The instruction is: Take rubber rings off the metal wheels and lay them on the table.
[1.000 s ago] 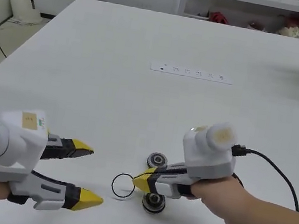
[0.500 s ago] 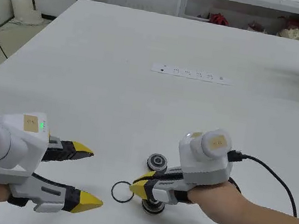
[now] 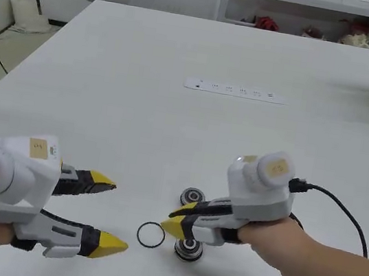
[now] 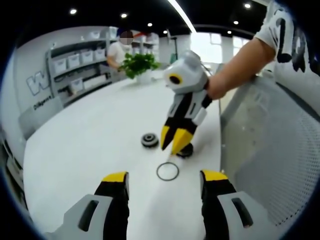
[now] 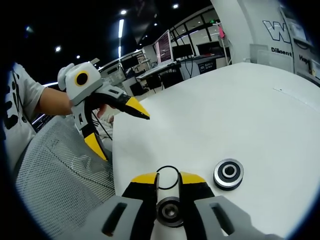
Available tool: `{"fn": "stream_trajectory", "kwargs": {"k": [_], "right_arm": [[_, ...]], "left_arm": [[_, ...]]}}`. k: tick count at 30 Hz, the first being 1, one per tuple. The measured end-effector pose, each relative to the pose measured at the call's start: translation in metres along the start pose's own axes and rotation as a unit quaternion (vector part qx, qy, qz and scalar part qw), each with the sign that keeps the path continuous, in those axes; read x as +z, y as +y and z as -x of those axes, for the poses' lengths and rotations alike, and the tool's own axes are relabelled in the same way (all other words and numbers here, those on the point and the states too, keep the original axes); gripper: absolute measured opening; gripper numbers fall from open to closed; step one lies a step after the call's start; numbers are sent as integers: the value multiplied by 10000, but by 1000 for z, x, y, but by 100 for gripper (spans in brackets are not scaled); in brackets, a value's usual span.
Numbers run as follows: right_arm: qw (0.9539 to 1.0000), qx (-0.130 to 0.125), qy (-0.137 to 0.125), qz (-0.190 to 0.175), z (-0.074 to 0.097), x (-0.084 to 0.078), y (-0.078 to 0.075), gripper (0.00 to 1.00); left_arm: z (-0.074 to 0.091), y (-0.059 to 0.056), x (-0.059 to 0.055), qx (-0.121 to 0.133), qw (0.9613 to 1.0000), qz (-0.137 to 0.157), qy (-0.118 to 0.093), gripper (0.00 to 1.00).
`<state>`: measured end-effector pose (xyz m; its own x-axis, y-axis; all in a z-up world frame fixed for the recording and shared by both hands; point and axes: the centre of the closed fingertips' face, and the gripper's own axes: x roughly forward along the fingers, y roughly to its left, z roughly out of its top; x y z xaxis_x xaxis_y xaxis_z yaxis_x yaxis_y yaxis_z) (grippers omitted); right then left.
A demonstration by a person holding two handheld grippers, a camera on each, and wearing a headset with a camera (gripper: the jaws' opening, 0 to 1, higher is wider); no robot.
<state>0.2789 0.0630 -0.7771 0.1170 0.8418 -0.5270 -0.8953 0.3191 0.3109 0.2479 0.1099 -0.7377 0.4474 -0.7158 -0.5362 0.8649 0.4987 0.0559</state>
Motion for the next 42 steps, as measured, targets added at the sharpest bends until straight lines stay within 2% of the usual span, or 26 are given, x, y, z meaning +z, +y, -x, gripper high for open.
{"fn": "stream_trajectory", "kwargs": {"k": [9,15,34,42], "right_arm": [[10000,-62,-48,54,13,5,-4,15],[9999,-113,-67,76,23,5,-8,16],[9995,-178,73,240,47,-6,-14,18],[9992,-144,134,354,55,-9,-17,20]], "left_arm": [[-5,1,3,-40,10000,-64,14,58],[-10,1,10,-81,9999,-106,-20,58],[-23,2,26,-226,9994,-267,-66,58],[-27,4,29,-269,9992,-300,-48,57]]}}
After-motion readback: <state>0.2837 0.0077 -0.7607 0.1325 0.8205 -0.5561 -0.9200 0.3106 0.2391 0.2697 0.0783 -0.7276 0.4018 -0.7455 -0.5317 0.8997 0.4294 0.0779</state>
